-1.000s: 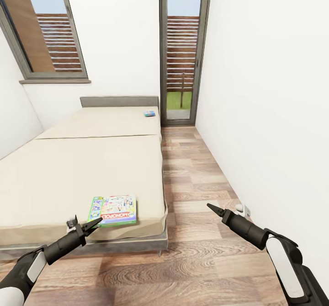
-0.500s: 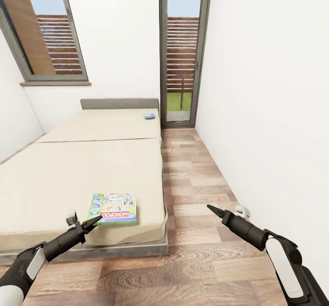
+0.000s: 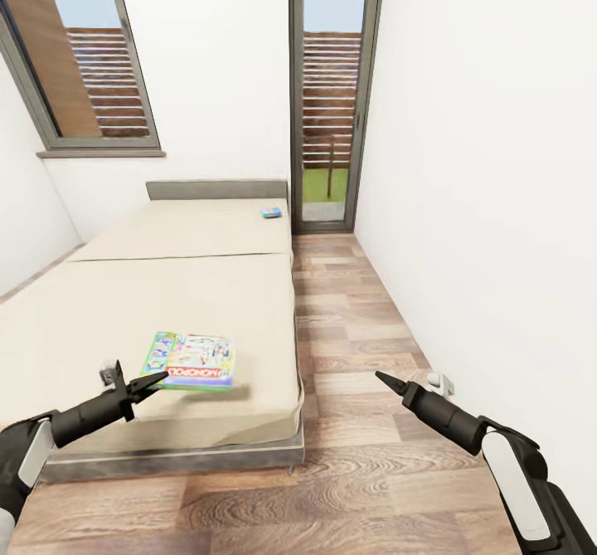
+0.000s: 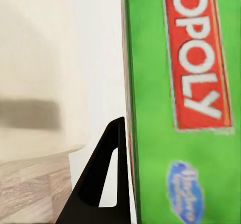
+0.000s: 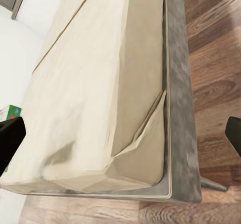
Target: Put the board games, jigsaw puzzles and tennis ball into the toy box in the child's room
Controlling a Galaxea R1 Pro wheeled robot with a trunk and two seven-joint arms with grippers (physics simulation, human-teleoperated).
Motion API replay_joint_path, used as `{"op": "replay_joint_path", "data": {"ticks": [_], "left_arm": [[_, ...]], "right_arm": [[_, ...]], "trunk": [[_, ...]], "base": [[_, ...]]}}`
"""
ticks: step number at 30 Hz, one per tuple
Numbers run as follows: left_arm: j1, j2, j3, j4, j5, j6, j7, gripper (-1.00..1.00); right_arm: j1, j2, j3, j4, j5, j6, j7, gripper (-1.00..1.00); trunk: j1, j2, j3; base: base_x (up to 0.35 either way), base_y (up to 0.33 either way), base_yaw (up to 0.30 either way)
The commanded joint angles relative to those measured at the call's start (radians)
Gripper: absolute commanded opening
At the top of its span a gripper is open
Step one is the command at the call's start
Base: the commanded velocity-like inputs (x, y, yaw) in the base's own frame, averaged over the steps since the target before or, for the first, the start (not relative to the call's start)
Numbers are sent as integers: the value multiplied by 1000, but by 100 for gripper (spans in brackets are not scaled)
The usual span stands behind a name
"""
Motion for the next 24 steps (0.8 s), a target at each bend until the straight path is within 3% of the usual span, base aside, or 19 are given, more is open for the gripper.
{"op": "replay_joint_path", "data": {"ticks": [1,7,10,13,16,18,21,24], "left_arm": [[0,13,-1,-19,1,27,-2,-100],[2,61,-3,-64,5,60,-15,-100],[3,78,-12,-83,6,77,-56,-100],[4,97,-46,-119,3,85,-138,-100],[9,137,-107,-161,-3,85,-227,-100],[15,190,-175,-213,-7,85,-293,-100],[35,236,-219,-266,-9,85,-303,-100],[55,257,-234,-306,-11,85,-303,-100]], "right_arm": [[-1,0,-1,4,-1,6,3,100],[-1,1,-1,19,2,6,3,100],[-1,3,0,22,3,6,3,100],[-1,5,2,21,4,6,3,100],[-1,7,4,16,5,-5,2,100],[-1,8,5,12,5,-18,2,100],[-1,9,5,11,5,-22,2,100],[-1,10,6,11,4,-23,3,100]], "trunk": [[-4,7,2],[-27,49,21],[-39,70,30],[-50,91,40],[-62,112,49],[-69,126,55],[-81,147,65],[-92,168,74]], "base": [[0,0,0],[0,0,0],[0,0,0],[0,0,0],[0,0,0],[0,0,0],[0,0,0],[0,0,0]]}}
